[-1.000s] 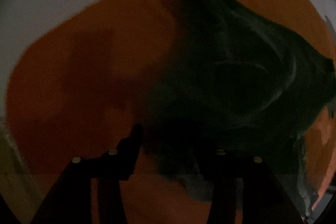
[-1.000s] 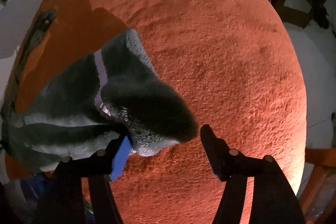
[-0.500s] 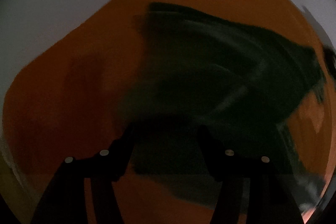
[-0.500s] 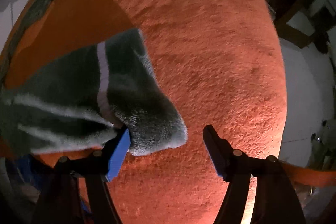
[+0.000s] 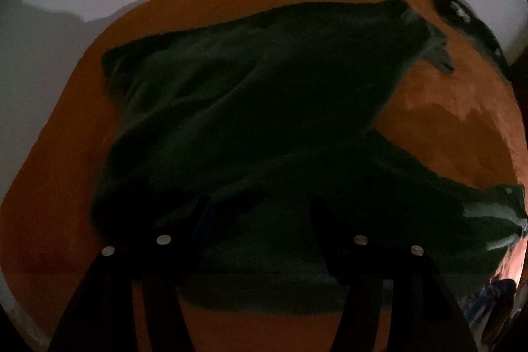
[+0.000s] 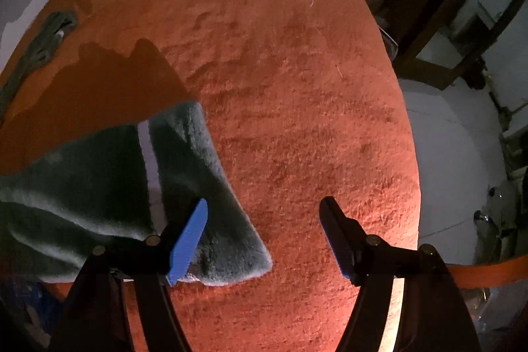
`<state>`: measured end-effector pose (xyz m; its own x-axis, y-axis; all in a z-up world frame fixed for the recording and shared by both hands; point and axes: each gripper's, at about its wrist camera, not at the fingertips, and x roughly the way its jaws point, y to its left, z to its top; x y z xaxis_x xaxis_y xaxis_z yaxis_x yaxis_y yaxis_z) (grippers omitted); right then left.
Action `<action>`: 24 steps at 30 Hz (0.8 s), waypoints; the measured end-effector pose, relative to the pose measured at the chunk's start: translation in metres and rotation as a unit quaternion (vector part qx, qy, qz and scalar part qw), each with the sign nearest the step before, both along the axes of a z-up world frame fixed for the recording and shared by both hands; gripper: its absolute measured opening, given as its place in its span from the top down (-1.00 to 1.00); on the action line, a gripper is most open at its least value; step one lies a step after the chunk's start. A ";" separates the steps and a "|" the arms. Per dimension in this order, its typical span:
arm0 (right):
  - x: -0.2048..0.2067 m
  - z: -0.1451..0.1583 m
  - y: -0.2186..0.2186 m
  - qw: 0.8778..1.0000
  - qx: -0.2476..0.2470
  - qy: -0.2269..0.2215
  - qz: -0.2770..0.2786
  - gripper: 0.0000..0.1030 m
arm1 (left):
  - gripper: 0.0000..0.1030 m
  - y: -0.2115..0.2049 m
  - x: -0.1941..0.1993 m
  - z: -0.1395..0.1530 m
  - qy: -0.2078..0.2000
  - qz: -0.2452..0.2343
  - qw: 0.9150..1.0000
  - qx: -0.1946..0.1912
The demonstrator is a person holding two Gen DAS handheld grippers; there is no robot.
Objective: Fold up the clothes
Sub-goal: 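Fold the hem over the body with the right gripper and release it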
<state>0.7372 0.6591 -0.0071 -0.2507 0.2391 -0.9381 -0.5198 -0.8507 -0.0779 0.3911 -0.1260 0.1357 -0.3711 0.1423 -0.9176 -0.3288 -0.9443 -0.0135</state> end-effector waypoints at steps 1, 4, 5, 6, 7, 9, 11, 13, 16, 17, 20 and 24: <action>-0.006 -0.008 0.014 1.000 0.000 0.001 0.003 -0.34 | -0.20 0.002 0.001 0.001 0.007 -0.005 1.000 -0.001; -0.008 -0.010 0.012 1.000 -0.006 0.001 0.009 -0.34 | -0.20 0.010 -0.002 -0.003 0.038 -0.027 0.999 -0.025; -0.009 -0.011 0.009 1.000 -0.007 0.001 0.010 -0.34 | -0.20 0.012 -0.001 -0.003 0.049 -0.034 0.998 -0.034; -0.010 -0.012 0.007 1.000 -0.009 0.000 0.012 -0.34 | -0.20 0.016 0.001 -0.001 0.062 -0.043 0.996 -0.041; -0.010 -0.012 0.005 1.000 -0.011 -0.002 0.014 -0.34 | -0.20 0.020 0.003 0.000 0.076 -0.051 0.995 -0.048; -0.012 -0.016 0.001 1.000 -0.006 -0.005 0.018 -0.34 | -0.20 0.028 0.009 0.003 0.105 -0.070 0.990 -0.063; -0.014 -0.015 0.000 1.000 -0.001 0.000 0.022 -0.34 | -0.20 0.037 0.016 0.002 0.123 -0.094 0.985 -0.080; -0.015 -0.006 -0.002 0.999 0.005 0.020 0.027 -0.34 | -0.20 0.046 0.018 -0.006 0.117 -0.115 0.983 -0.089; -0.020 0.008 -0.003 0.998 0.005 0.058 0.031 -0.37 | -0.20 0.052 0.014 -0.012 0.101 -0.120 0.984 -0.084; -0.025 0.011 -0.003 0.997 -0.002 0.067 0.032 -0.40 | -0.20 0.053 0.011 -0.013 0.102 -0.115 0.984 -0.085; -0.047 0.006 0.003 0.996 -0.029 0.082 0.028 -0.50 | -0.26 0.053 -0.003 -0.011 0.111 -0.090 0.986 -0.090; -0.078 -0.014 0.016 0.994 -0.059 0.089 0.010 -0.50 | -0.33 0.044 -0.021 -0.022 0.098 -0.049 0.990 -0.084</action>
<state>0.6593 0.6747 -0.0214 -0.4192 0.1243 -0.8993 -0.4995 -0.8587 0.1142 0.3700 -0.0821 0.1139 -0.5359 0.0372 -0.8435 -0.4001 -0.8909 0.2149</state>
